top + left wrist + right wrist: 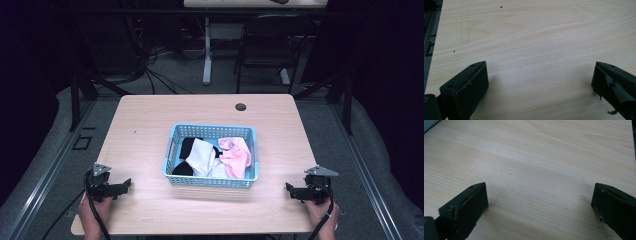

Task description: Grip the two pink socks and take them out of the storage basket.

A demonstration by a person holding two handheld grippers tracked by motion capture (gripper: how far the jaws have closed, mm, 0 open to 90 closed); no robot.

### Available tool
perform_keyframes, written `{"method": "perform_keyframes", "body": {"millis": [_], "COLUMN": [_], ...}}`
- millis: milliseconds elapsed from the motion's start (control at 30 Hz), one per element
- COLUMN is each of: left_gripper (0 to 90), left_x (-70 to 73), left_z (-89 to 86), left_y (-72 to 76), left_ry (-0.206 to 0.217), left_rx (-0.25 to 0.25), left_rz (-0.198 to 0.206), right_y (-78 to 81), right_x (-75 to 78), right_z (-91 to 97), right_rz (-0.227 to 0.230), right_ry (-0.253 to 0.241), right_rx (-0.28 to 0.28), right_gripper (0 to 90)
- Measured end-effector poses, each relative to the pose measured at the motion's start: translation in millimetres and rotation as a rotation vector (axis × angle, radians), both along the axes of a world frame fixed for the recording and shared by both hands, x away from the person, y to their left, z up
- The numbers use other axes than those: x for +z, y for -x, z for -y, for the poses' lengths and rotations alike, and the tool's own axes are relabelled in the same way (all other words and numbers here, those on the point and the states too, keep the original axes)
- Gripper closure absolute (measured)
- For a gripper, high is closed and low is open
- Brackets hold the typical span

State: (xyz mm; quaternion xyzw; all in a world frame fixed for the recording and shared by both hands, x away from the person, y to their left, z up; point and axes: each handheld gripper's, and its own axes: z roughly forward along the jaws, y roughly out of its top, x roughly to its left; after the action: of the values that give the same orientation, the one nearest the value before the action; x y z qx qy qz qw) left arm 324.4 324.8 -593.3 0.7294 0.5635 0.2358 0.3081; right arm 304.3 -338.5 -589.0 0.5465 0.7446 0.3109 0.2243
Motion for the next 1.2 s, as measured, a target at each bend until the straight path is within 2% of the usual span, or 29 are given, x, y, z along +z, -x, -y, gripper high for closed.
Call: {"method": "perform_keyframes", "body": {"millis": [600, 833, 1000, 1200], "left_gripper": [0.8, 0.7, 0.9, 0.9], "left_x": [0.0, 0.1, 0.2, 0.2], "left_z": [0.3, 0.1, 0.3, 0.3], "left_y": [0.3, 0.6, 0.9, 0.9], "left_ry": [0.000, 0.000, 0.000, -0.001], "left_rx": [0.004, 0.001, 0.000, -0.001], "left_rz": [0.000, -0.003, -0.003, -0.003], "right_y": [0.4, -2.2, -2.7, -0.1], "right_x": [0.4, 2.6, 8.6, 25.9], "right_z": [-0.2, 0.4, 2.2, 3.0], "right_rz": [0.001, -0.027, -0.057, -0.073], "right_ry": [0.001, 0.010, 0.015, 0.007], "right_rx": [0.003, -0.009, -0.019, -0.010], "right_gripper": [1.4, 0.0, 0.0, 0.0]}}
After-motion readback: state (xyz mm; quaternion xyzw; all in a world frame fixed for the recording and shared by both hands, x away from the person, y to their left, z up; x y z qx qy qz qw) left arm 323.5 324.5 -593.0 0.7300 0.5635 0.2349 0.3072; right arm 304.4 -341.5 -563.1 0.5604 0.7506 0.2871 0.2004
